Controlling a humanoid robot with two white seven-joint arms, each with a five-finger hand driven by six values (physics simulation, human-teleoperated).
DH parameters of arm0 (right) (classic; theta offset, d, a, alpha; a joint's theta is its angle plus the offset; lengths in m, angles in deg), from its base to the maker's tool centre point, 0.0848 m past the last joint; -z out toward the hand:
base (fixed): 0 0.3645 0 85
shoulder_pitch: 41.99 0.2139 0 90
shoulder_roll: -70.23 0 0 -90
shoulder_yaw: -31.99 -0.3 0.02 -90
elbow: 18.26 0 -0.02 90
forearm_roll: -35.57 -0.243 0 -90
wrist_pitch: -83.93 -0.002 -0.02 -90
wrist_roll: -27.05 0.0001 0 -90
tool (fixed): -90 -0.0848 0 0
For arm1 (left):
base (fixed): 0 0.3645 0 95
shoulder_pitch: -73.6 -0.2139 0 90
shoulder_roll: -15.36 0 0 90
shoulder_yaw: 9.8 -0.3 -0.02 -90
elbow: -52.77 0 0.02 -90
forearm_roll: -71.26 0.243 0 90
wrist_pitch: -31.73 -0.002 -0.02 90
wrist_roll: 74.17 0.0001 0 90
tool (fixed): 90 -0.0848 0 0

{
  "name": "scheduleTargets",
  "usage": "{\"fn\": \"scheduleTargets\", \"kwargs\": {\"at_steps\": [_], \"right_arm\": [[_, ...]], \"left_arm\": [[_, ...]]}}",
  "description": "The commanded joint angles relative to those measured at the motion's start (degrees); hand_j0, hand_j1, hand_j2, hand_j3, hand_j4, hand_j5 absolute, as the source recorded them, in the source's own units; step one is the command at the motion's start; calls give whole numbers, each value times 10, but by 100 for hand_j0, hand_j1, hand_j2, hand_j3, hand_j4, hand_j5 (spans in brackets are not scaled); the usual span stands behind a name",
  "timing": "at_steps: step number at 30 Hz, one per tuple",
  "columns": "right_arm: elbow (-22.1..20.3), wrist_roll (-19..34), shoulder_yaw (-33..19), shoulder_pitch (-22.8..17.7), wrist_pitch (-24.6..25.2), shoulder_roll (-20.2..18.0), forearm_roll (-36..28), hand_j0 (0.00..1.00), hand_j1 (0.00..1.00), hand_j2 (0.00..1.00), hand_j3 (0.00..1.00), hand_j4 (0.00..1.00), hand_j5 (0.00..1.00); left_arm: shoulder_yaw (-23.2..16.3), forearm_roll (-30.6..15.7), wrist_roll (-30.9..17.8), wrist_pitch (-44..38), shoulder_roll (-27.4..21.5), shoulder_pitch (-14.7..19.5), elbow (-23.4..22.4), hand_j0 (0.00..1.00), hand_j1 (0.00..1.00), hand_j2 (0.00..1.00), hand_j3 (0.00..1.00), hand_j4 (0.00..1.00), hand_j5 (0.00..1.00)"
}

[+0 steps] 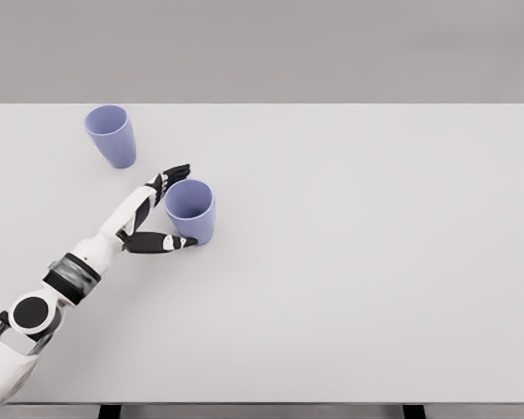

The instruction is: Place the right cup on the left cup with left arm

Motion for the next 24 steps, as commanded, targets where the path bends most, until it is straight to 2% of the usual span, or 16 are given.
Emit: {"fn": "scheduleTargets", "kwargs": {"at_steps": [1,17,21,24], "right_arm": [[0,1,0,0,0,0,0,100,100,100,100,100,100],[0,0,0,0,0,0,0,100,100,100,100,100,100],[0,0,0,0,0,0,0,100,100,100,100,100,100],[0,1,0,0,0,0,0,100,100,100,100,100,100]], "left_arm": [[-2,-1,0,0,1,0,0,97,97,97,97,97,97],[-8,-1,0,-1,8,11,6,96,96,96,96,96,96],[-8,-1,0,0,9,11,6,83,83,83,83,83,83],[-8,-1,0,1,9,11,7,79,79,79,79,79,79]]}}
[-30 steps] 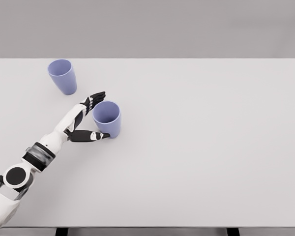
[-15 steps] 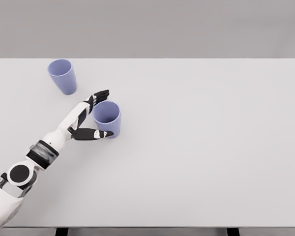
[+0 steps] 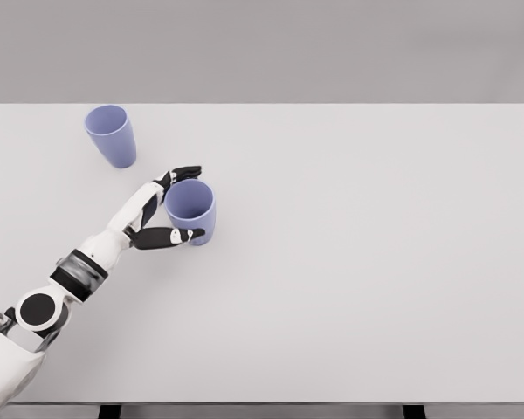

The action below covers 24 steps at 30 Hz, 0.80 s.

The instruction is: Place the right cup on the left cup with left arm

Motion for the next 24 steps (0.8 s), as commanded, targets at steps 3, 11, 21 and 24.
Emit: {"fn": "scheduleTargets", "kwargs": {"at_steps": [3,11,21,24], "right_arm": [[0,0,0,0,0,0,0,100,100,100,100,100,100],[0,0,0,0,0,0,0,100,100,100,100,100,100],[0,0,0,0,0,0,0,100,100,100,100,100,100],[0,1,0,0,0,0,0,100,100,100,100,100,100]], "left_arm": [[1,-1,0,2,-1,-1,1,77,77,77,77,77,77],[2,-2,0,2,-3,0,2,75,75,75,75,75,75],[10,-11,0,-6,-7,10,26,75,75,75,75,75,75],[10,-17,0,-6,-9,17,26,74,74,74,74,74,74]]}}
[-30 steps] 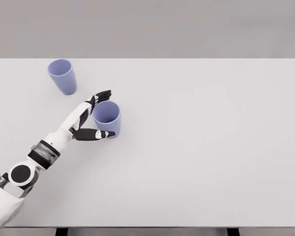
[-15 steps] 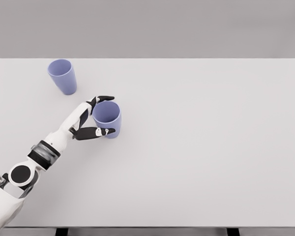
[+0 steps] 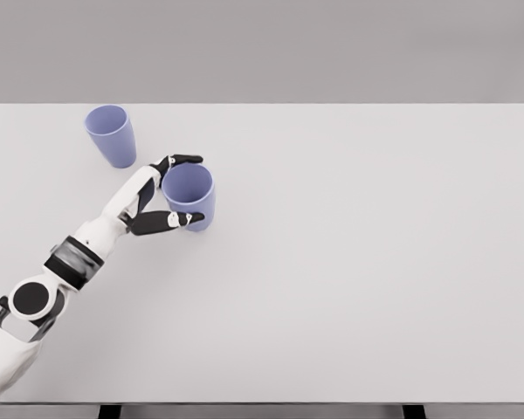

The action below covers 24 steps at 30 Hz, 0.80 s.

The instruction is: Place the right cup on the left cup with left arm

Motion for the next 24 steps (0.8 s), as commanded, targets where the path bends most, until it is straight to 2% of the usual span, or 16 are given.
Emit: {"fn": "scheduleTargets", "kwargs": {"at_steps": [1,8,24], "right_arm": [[0,0,0,0,0,0,0,100,100,100,100,100,100],[0,0,0,0,0,0,0,100,100,100,100,100,100],[0,0,0,0,0,0,0,100,100,100,100,100,100]], "left_arm": [[0,-5,0,-1,-1,0,2,74,74,74,74,74,74],[1,-14,0,-1,-12,10,3,74,74,74,74,74,74],[0,-64,0,-7,-36,55,1,74,74,74,74,74,74]]}}
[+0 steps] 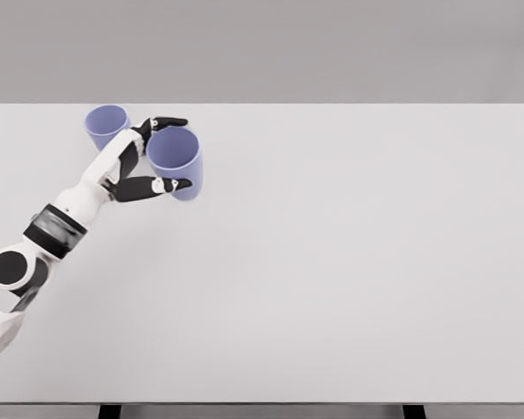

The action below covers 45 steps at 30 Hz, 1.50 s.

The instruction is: Place the right cup on the left cup with left arm

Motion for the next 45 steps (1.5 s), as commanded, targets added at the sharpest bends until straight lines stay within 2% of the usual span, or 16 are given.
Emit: {"fn": "scheduleTargets", "kwargs": {"at_steps": [1,5,21,24,34,45], "right_arm": [[0,1,0,0,0,0,0,100,100,100,100,100,100],[0,0,0,0,0,0,0,100,100,100,100,100,100],[0,0,0,0,0,0,0,100,100,100,100,100,100],[0,0,0,0,0,0,0,100,100,100,100,100,100],[0,0,0,0,0,0,0,100,100,100,100,100,100],[0,0,0,0,0,0,0,100,100,100,100,100,100]], "left_arm": [[0,-9,0,-2,-8,0,0,74,74,74,74,74,74],[0,-24,0,-10,-19,12,0,74,74,74,74,74,74],[0,-37,0,-41,-19,54,-8,74,74,74,74,74,74],[-1,-41,0,-40,-19,63,-30,74,74,74,74,74,74],[-1,-57,0,-52,-19,90,-33,74,74,74,74,74,74],[-1,-74,0,-65,-23,124,-75,74,74,74,74,74,74]]}}
